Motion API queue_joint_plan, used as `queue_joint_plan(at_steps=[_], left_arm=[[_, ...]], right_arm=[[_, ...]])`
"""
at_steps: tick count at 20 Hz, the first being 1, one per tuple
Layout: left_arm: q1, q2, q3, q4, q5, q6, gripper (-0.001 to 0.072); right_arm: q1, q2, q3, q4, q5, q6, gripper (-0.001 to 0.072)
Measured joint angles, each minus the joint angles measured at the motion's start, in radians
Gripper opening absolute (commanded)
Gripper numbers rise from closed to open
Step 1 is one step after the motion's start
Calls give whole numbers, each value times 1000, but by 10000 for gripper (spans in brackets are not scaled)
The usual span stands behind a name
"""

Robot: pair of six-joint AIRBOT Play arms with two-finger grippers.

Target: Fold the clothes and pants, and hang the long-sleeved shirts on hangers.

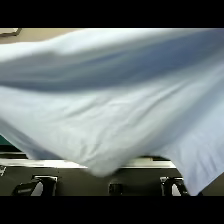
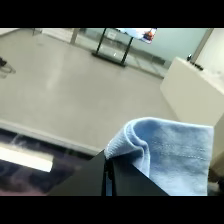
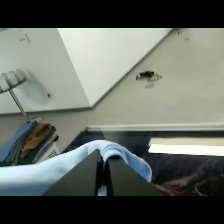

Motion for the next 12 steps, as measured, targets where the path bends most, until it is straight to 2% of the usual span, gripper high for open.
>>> queue_joint_plan(at_steps=[4,7,9,12], left_arm=[[-5,-207,-9,-54,-56,93,14],[-37,-438,-14,-90,-61,173,14],[-74,-607,-16,-103,-31,227,14],[-130,-845,-11,-113,71,282,14]], right_arm=[[0,-177,-13,-45,158,30,39],[0,-338,-108,-78,219,24,39],[0,-443,-206,-104,179,5,39],[0,-610,-347,-145,34,-7,40]])
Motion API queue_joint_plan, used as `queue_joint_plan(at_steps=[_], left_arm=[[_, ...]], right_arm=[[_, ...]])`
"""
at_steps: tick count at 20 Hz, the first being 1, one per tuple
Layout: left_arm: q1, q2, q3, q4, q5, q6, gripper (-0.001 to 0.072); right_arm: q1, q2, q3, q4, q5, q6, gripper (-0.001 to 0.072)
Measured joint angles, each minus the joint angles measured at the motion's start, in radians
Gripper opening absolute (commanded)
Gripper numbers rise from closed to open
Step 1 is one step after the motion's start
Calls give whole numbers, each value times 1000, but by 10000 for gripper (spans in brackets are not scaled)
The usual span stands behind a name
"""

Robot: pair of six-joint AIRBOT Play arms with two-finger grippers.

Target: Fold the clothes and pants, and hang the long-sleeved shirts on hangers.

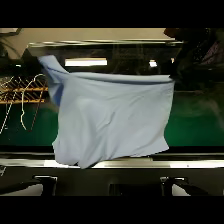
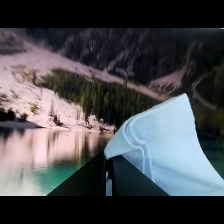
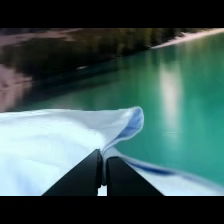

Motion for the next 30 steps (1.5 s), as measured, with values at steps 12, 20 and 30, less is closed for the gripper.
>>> queue_joint_plan(at_steps=[12,20,30], left_arm=[[-71,-405,118,-45,104,40,520],[98,-227,183,-56,-315,40,509],[255,341,-576,-60,-391,33,510]], right_arm=[[-9,-409,-87,53,-296,-11,499],[-220,-225,-69,13,33,-175,477],[-373,-42,-510,-90,151,-301,477]])
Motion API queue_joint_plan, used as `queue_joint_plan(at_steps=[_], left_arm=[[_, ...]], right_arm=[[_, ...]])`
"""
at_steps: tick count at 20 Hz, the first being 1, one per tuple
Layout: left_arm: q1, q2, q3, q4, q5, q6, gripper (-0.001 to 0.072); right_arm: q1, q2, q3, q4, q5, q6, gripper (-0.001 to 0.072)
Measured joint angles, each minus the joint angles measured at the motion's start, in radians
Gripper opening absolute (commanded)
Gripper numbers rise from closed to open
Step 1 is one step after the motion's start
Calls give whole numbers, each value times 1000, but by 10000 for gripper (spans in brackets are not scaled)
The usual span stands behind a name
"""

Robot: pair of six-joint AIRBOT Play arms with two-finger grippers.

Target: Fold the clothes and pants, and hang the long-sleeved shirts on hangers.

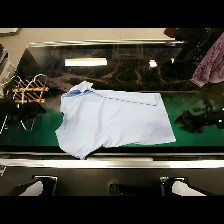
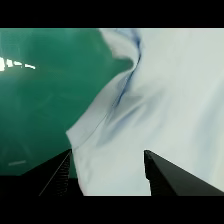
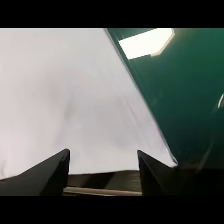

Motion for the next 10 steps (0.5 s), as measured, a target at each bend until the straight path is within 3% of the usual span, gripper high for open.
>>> queue_joint_plan(at_steps=[3,10], left_arm=[[30,131,-199,-1,27,-13,511],[66,232,-372,-26,61,-18,512]], right_arm=[[-4,8,-54,-60,7,-8,411],[-6,10,-84,-119,5,-12,427]])
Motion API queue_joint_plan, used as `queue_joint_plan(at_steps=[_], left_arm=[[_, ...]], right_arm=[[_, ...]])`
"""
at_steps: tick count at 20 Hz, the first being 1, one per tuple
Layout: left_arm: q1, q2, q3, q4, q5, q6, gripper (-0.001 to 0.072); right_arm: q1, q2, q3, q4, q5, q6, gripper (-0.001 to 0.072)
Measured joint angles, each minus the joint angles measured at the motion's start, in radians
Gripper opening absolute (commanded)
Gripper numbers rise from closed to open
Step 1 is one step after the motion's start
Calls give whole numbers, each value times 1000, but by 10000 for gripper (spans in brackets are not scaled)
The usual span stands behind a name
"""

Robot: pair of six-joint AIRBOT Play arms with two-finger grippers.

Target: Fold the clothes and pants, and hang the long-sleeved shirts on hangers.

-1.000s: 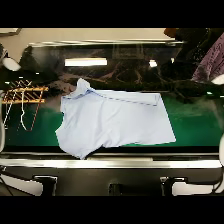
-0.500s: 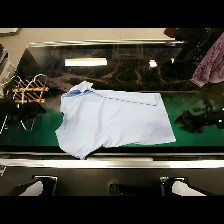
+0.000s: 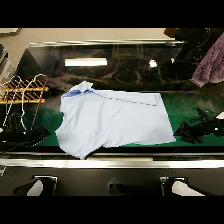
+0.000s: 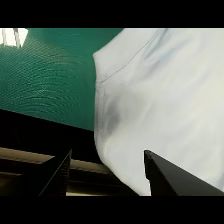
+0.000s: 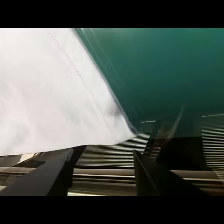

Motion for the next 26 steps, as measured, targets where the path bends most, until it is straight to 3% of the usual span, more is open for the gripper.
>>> queue_joint_plan(at_steps=[13,15,18,26], left_arm=[[3,11,-22,-29,24,0,514],[3,11,-22,-31,24,0,514],[8,11,-22,-31,24,1,514],[109,10,-110,-11,-2,54,515]], right_arm=[[0,-93,-13,32,-45,-1,433],[0,-100,-32,58,-45,-4,347],[0,-105,-59,77,-63,-18,64],[0,-70,-72,105,-111,-57,40]])
